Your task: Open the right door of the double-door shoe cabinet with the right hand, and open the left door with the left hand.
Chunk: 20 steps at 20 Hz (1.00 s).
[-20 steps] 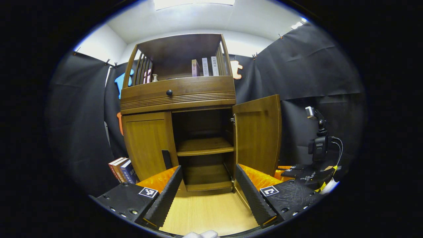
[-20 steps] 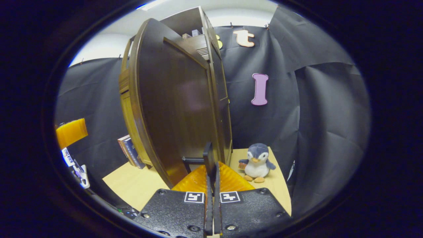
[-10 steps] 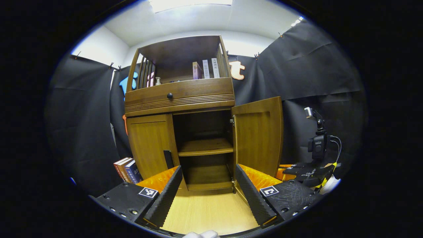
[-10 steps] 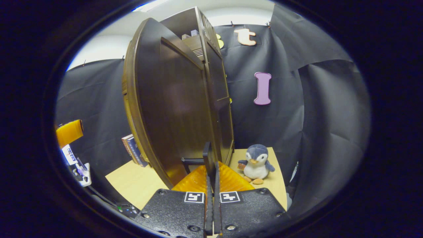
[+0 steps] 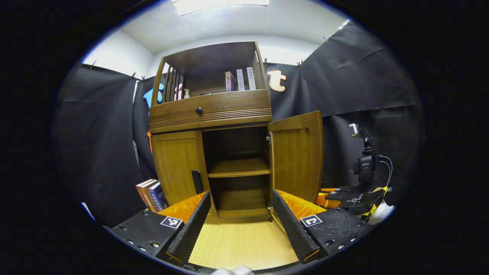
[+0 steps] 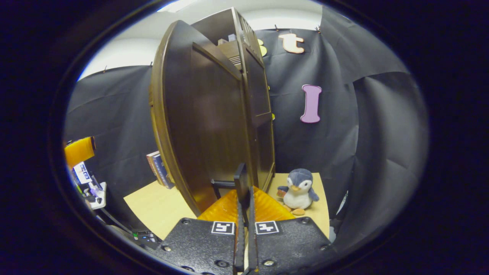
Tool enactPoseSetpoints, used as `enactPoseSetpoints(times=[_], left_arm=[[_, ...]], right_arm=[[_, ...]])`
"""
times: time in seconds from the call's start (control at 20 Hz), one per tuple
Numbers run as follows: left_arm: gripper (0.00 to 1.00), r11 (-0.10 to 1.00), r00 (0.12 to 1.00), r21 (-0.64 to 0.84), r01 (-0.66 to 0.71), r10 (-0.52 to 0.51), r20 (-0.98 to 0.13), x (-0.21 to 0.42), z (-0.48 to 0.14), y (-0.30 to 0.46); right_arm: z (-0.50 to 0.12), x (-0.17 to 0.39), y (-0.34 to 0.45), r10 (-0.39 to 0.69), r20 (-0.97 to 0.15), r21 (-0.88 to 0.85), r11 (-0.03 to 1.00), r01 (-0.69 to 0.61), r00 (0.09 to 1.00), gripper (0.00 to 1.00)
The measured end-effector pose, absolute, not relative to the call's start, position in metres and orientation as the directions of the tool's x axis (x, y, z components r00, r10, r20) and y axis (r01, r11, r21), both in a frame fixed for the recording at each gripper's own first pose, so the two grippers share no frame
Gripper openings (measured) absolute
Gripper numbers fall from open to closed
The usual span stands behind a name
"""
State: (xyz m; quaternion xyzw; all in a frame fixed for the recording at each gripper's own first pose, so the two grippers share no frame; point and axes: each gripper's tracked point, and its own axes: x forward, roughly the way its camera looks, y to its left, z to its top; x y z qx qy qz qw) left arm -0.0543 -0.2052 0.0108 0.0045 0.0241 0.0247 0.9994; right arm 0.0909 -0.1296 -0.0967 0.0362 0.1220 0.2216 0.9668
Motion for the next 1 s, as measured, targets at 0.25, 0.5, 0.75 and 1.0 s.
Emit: enactPoseSetpoints(times=[0.25, 0.5, 0.75, 1.0], left_arm=[[0.96, 0.997, 0.997, 0.012, -0.076, 0.076, -0.011, -0.065, 0.021, -0.195], [0.96, 0.997, 0.997, 0.000, -0.082, 0.082, -0.007, -0.068, 0.017, -0.184], [0.96, 0.998, 0.998, -0.012, -0.066, 0.065, -0.007, -0.061, 0.010, -0.166], [0.96, 0.999, 0.999, -0.025, -0.039, 0.039, -0.019, -0.030, -0.003, -0.126]], right_arm=[[-0.092, 0.079, -0.140, 0.445, -0.203, 0.129, 0.895, -0.427, 0.872, 0.13], [-0.089, 0.063, -0.164, 0.384, -0.222, 0.107, 0.923, -0.369, 0.896, 0.42], [-0.052, 0.042, -0.191, 0.256, -0.141, 0.070, 0.966, -0.248, 0.956, 0.93], [-0.016, 0.021, -0.164, 0.182, -0.079, 0.095, 0.980, -0.175, 0.980, 1.00]])
